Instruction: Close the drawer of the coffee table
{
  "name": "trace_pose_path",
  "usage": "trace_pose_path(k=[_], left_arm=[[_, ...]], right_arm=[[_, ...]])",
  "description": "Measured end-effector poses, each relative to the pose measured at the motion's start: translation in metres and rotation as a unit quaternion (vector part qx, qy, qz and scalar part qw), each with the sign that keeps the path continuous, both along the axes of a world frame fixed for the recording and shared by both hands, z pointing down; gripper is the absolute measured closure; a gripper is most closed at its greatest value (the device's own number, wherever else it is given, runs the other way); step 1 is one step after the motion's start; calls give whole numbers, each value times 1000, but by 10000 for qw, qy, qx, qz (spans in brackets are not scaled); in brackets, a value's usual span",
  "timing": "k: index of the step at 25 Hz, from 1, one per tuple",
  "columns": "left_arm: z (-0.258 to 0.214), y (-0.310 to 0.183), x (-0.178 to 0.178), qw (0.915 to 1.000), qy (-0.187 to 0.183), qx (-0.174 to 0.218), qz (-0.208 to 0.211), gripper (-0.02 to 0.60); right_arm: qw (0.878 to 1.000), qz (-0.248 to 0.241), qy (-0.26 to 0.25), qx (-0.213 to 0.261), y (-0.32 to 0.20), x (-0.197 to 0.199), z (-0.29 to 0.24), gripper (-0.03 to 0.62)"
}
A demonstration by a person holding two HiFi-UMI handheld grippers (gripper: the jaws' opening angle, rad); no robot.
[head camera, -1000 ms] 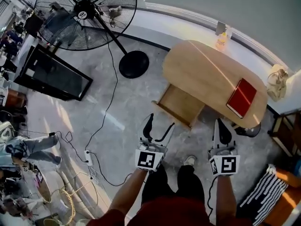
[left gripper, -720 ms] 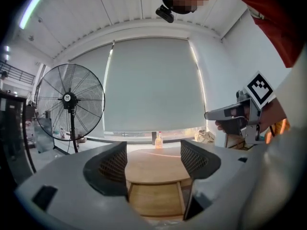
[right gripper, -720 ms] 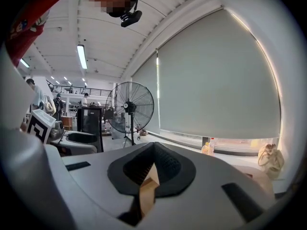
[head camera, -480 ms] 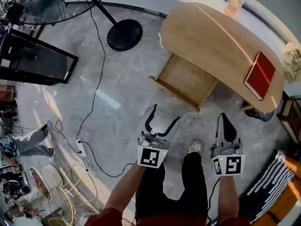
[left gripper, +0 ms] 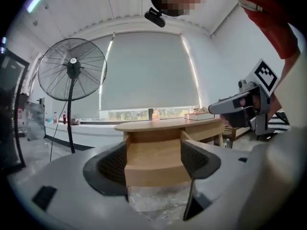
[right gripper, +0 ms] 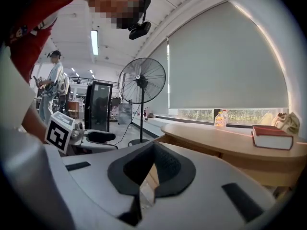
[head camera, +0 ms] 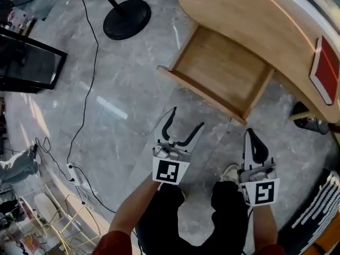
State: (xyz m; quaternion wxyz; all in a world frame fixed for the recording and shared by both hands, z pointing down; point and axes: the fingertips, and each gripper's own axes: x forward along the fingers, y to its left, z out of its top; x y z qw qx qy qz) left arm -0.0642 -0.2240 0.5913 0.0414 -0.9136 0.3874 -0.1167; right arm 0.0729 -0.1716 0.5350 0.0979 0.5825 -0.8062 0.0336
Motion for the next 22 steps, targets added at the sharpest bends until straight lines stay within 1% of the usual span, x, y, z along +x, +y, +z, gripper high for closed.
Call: trace_pose_path(k=[3,6,9,11,14,18,21,22], left_arm=[[53,-6,2,10000,12,90,-6,242],[97,-7,9,9998,79,158,43,242],[130,-13,16,9994,315,169,20,242],[146,-18,19,9984,535,174,-66,242],[165,-22,28,9987,373,325,74,242],[178,-26,38,9979,488,413,116,242],[185,-31,38,9973,614,399,-21,242],[187,-33,38,9974,605,385,-38,242]], right_arm=[[9999,-68,-88,18,5,-5,51,597],[9995,-292,-90,-15,13,-6,99,597],[9986,-521,37,-58,18,-10,147,597],[9980,-626,108,-36,15,-10,172,597],[9977,-671,109,22,6,-5,197,597],[9979,-635,113,43,3,-1,222,597],[9987,-487,-83,129,2,5,230,597],[9989,-417,-156,150,0,8,232,597]])
